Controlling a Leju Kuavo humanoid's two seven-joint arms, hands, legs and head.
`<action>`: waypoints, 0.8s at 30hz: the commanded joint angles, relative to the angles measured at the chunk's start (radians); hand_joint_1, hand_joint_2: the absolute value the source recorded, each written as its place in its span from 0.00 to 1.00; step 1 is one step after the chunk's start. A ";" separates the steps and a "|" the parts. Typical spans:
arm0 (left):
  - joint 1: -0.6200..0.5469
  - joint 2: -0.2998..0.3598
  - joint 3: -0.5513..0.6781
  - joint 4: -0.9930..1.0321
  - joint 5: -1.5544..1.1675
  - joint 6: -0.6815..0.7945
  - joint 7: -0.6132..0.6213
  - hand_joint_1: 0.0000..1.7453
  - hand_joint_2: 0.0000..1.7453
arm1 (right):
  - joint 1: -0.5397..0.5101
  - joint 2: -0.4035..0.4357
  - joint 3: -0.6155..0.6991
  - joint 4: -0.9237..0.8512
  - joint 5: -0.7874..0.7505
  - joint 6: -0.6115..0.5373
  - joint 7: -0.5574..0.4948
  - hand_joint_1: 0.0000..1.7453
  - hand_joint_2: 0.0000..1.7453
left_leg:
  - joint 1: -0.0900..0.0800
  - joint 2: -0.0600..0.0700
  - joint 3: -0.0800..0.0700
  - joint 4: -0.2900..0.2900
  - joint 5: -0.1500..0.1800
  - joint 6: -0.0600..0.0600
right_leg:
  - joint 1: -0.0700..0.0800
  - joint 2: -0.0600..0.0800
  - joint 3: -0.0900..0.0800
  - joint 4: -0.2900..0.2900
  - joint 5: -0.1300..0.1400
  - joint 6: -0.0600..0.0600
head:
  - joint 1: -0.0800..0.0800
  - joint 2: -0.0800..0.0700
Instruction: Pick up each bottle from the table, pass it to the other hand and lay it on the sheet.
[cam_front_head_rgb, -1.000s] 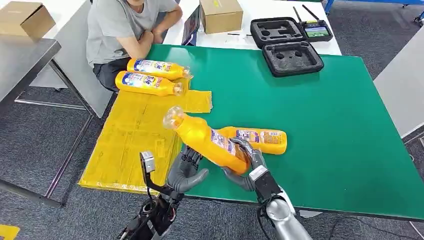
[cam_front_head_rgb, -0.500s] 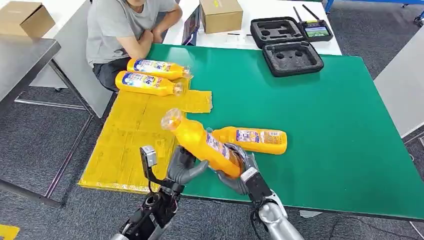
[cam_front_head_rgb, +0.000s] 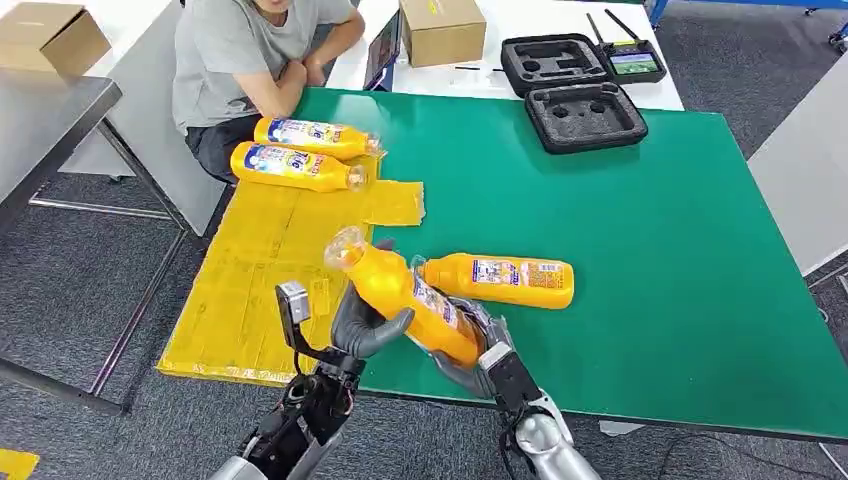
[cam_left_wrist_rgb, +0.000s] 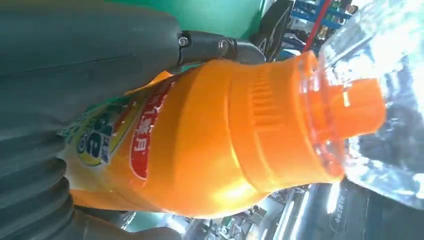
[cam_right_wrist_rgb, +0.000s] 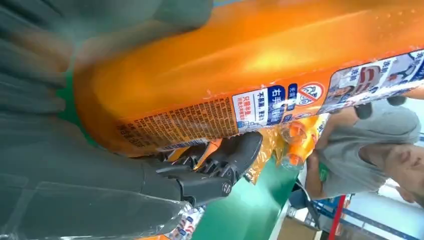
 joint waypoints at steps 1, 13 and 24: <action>-0.058 -0.001 -0.031 0.126 -0.031 -0.033 0.002 0.00 1.00 | -0.030 -0.021 0.018 0.015 -0.013 -0.012 -0.002 1.00 1.00 | 0.000 0.000 0.003 0.000 -0.001 0.001 | 0.000 -0.001 0.004 -0.001 -0.001 -0.001 | 0.000 0.000; -0.056 0.000 -0.057 0.148 -0.053 -0.046 0.002 0.00 1.00 | -0.022 -0.037 -0.006 -0.013 -0.014 -0.021 -0.002 1.00 1.00 | 0.000 0.000 0.003 0.000 -0.001 0.001 | 0.000 -0.001 0.003 -0.001 -0.001 -0.001 | 0.000 0.000; -0.066 -0.011 -0.041 0.157 -0.028 -0.045 0.002 0.00 1.00 | -0.028 -0.012 0.027 0.025 -0.008 0.010 -0.002 1.00 1.00 | 0.000 0.001 0.004 0.000 -0.002 0.000 | 0.001 0.000 0.004 0.000 -0.001 -0.002 | 0.000 0.000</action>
